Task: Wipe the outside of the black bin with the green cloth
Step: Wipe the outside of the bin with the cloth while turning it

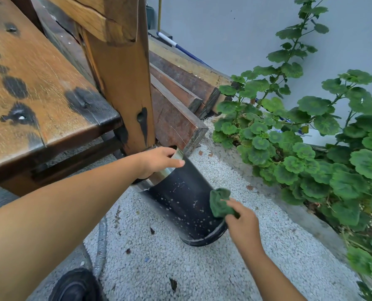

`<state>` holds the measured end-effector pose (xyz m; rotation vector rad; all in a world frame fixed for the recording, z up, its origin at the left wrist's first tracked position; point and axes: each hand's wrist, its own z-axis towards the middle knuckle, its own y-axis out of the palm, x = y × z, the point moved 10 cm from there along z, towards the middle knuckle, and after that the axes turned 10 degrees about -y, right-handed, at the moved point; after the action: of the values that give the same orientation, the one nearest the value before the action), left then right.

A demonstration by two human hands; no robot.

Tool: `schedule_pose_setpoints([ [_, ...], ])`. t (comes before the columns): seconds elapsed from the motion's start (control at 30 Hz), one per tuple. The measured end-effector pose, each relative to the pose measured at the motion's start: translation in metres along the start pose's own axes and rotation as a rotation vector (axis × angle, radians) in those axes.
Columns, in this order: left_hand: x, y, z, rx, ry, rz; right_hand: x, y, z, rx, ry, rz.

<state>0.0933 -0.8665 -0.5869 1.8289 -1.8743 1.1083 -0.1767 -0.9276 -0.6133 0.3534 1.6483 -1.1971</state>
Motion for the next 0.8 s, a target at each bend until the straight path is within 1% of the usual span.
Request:
schedule_pose_setpoints([
  [0.03, -0.006, 0.004, -0.001, -0.035, -0.036, 0.051, 0.001, -0.003, 0.005, 0.049, 0.085, 0.115],
  [0.07, -0.011, 0.007, 0.0, -0.055, -0.059, 0.089, -0.002, -0.009, 0.01, 0.093, 0.113, 0.184],
  [0.13, -0.013, 0.007, 0.0, -0.033, -0.04, 0.175, -0.024, -0.014, 0.02, 0.146, 0.065, 0.211],
  [0.2, -0.009, 0.004, 0.001, 0.03, 0.025, 0.218, -0.057, -0.009, 0.027, 0.161, -0.072, 0.12],
  [0.23, -0.008, 0.002, 0.001, 0.061, 0.037, 0.183, -0.071, -0.002, 0.03, 0.156, -0.149, 0.062],
  [0.3, -0.011, -0.004, 0.004, 0.135, 0.004, 0.029, -0.1, 0.024, 0.033, 0.084, -0.308, -0.044],
  [0.37, -0.01, -0.009, 0.005, 0.175, -0.022, -0.15, -0.124, 0.058, 0.034, -0.05, -0.457, -0.15],
  [0.4, -0.007, -0.008, 0.006, 0.168, -0.029, -0.227, -0.132, 0.073, 0.034, -0.107, -0.523, -0.224],
  [0.47, -0.003, -0.006, 0.008, 0.128, -0.042, -0.328, -0.143, 0.093, 0.032, -0.152, -0.629, -0.356],
  [0.53, -0.001, -0.005, 0.01, 0.1, -0.037, -0.325, -0.146, 0.097, 0.031, -0.149, -0.707, -0.456],
  [0.6, 0.002, -0.005, 0.015, 0.099, 0.016, -0.276, -0.141, 0.094, 0.028, -0.122, -0.767, -0.527],
  [0.7, 0.01, -0.014, 0.02, 0.211, 0.081, -0.162, -0.122, 0.086, 0.021, -0.105, -0.826, -0.575],
  [0.8, 0.014, -0.026, 0.019, 0.301, 0.106, -0.198, -0.086, 0.074, 0.009, -0.143, -0.806, -0.63],
])
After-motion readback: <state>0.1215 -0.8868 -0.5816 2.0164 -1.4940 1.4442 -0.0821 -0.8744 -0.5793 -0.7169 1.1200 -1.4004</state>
